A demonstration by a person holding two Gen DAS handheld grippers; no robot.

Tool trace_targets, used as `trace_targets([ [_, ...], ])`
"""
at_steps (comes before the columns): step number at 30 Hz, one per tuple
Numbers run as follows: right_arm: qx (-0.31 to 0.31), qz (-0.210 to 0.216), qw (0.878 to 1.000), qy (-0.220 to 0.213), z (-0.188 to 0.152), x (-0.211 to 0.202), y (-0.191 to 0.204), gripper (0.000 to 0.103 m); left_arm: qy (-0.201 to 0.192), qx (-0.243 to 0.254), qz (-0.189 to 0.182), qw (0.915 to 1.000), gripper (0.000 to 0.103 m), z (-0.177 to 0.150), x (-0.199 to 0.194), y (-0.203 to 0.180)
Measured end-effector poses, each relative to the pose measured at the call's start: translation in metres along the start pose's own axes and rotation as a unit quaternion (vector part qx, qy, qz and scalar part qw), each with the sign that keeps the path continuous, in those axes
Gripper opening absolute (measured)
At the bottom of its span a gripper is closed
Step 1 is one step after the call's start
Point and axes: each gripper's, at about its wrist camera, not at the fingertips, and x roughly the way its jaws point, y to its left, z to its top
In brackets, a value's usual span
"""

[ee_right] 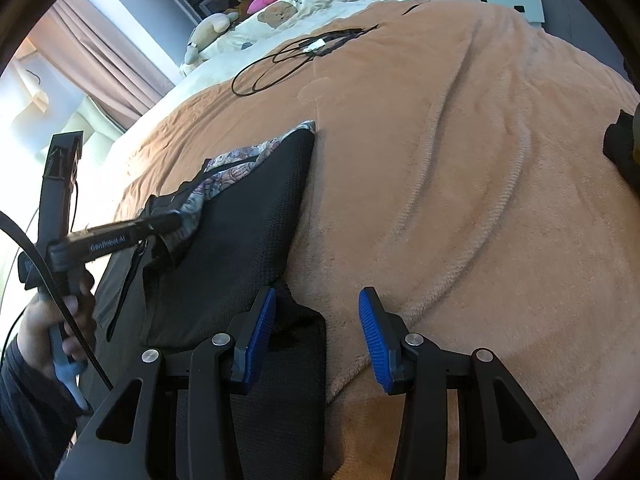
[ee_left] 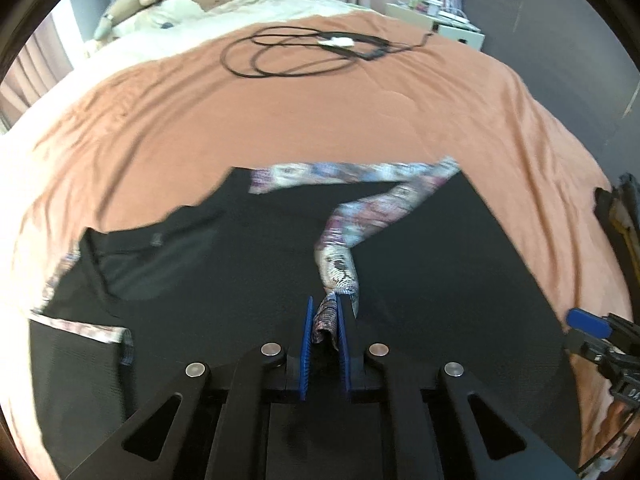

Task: Fold small clothes
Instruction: 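Pinch the patterned sleeve trim with the left gripper and straighten the folded side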

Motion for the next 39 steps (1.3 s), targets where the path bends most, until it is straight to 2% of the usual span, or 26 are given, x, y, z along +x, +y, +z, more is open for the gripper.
trace_targets([
  [3,-0.002,-0.002,1.000,0.001,0.001,0.001,0.002,0.041,-0.002,-0.013,0.026,0.9996,0.014,0.004,-0.001,0.020],
  [8,-0.001,-0.002,1.000,0.001,0.002,0.003,0.005,0.041,-0.013,-0.036,0.054,0.9978,0.055,0.003,-0.008,0.048],
  [9,-0.003,-0.002,1.000,0.001,0.002,0.003,0.005,0.041,-0.015,-0.040,0.056,0.9975,0.058,0.002,-0.010,0.051],
  [11,-0.002,0.000,1.000,0.000,0.002,0.003,0.007,0.041,-0.019,-0.049,0.059,0.9969,0.060,0.000,-0.012,0.058],
  [15,-0.001,-0.002,1.000,0.001,0.002,0.005,0.006,0.041,-0.017,-0.060,0.039,0.9973,0.060,-0.003,-0.011,0.063],
  [20,-0.009,-0.007,1.000,0.005,0.004,0.010,0.008,0.041,0.014,-0.053,0.029,0.9981,0.060,-0.010,0.010,0.057],
  [26,-0.026,-0.016,0.999,0.017,0.004,0.019,0.015,0.041,0.049,-0.072,0.013,0.9961,0.060,-0.018,0.036,0.058],
  [27,-0.025,-0.015,0.999,0.017,0.005,0.019,0.015,0.041,0.045,-0.075,0.011,0.9961,0.059,-0.018,0.035,0.058],
  [28,-0.025,-0.015,0.999,0.017,0.005,0.021,0.015,0.041,0.041,-0.078,0.007,0.9961,0.051,-0.018,0.035,0.058],
  [29,-0.027,-0.015,0.999,0.018,0.006,0.022,0.016,0.041,0.040,-0.079,-0.003,0.9961,0.035,-0.018,0.035,0.057],
  [30,-0.030,-0.016,0.999,0.018,0.005,0.023,0.017,0.041,0.040,-0.076,-0.007,0.9963,0.028,-0.017,0.035,0.055],
  [31,-0.035,-0.020,0.999,0.020,0.005,0.025,0.020,0.041,0.037,-0.069,0.001,0.9970,0.014,-0.016,0.033,0.052],
  [32,-0.039,-0.023,0.999,0.022,0.005,0.026,0.021,0.041,0.035,-0.064,0.003,0.9973,0.008,-0.015,0.031,0.051],
  [35,-0.047,-0.033,0.998,0.026,0.004,0.026,0.023,0.037,0.023,-0.062,0.020,0.9976,0.006,-0.014,0.024,0.054],
  [39,-0.040,-0.030,0.998,0.032,0.003,0.021,0.018,0.036,0.018,-0.088,0.031,0.9955,0.006,-0.016,0.021,0.070],
])
